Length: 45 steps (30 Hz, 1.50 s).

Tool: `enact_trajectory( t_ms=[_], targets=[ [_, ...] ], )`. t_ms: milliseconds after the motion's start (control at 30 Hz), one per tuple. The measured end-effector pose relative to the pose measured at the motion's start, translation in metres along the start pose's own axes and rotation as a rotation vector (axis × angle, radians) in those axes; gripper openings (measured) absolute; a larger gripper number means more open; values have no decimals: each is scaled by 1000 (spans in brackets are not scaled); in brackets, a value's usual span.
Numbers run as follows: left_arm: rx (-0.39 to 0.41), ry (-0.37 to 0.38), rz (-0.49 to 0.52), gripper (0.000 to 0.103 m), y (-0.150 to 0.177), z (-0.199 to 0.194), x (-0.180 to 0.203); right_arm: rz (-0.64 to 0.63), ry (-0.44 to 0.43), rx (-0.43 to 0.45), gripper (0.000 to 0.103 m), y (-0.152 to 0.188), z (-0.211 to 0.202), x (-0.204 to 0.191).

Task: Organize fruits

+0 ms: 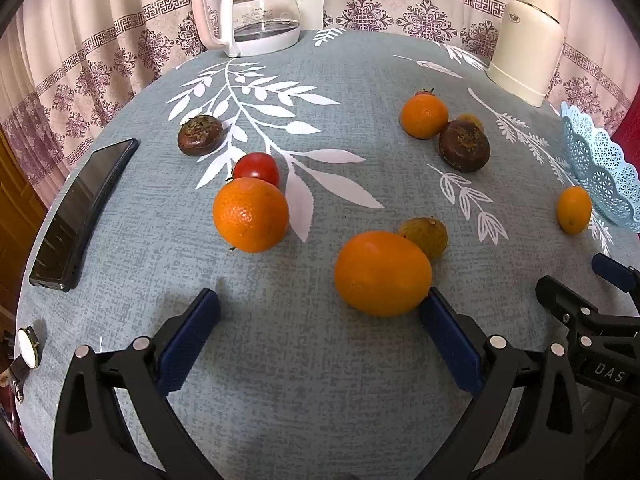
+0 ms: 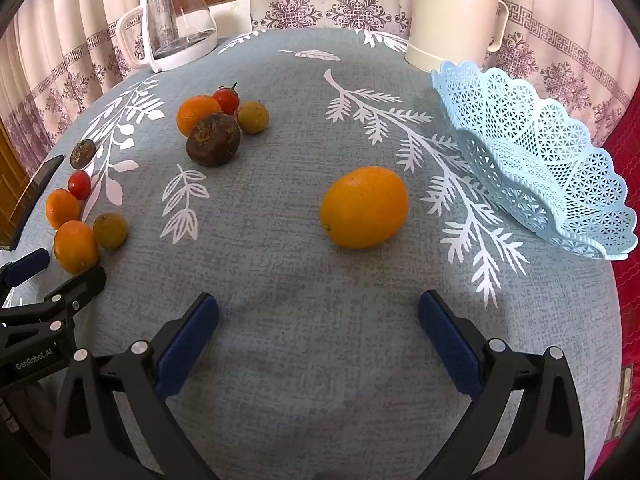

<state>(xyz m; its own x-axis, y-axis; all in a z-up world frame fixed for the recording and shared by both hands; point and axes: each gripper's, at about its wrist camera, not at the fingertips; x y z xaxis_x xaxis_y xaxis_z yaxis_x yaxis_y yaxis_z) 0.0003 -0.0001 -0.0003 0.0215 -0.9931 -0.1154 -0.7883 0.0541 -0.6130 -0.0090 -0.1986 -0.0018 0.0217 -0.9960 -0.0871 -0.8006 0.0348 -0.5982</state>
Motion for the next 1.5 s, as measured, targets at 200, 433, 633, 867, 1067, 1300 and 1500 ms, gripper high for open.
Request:
enact_trajectory(
  t_ms=[200,433,633,867,1067,1300,1500],
  targets=[
    [0,0,0,101,0,0,0,1,-2,0,98,0,0,0],
    [1,0,0,101,0,0,0,1,-2,0,98,0,0,0],
    [1,0,-1,101,1,0,0,2,-4,0,98,-1,-1,0],
    [2,0,-1,101,1,0,1,3,-20,7,98,-1,-1,2],
    [2,0,-1,101,1,1,1,-1,-14,6,98,0,-1,2],
    [3,0,-1,101,1,1,1,-8,-3,2,98,0,0,0],
    [4,-1,-1,101,1,1,1,-8,-3,3,98,-1,0,0]
  ],
)
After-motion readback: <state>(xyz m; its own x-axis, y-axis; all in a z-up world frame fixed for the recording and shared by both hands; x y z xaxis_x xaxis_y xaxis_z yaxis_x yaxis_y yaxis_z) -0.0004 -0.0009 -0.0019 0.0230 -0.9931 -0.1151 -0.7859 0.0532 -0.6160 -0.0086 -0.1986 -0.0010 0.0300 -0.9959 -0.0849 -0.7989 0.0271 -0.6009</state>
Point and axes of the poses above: each gripper's, at about its wrist camera, not at the fingertips, and z roughly the way its jaws point, x to its right, y to its underside, and after that the axes turned 6 degrees about -y, right-handed
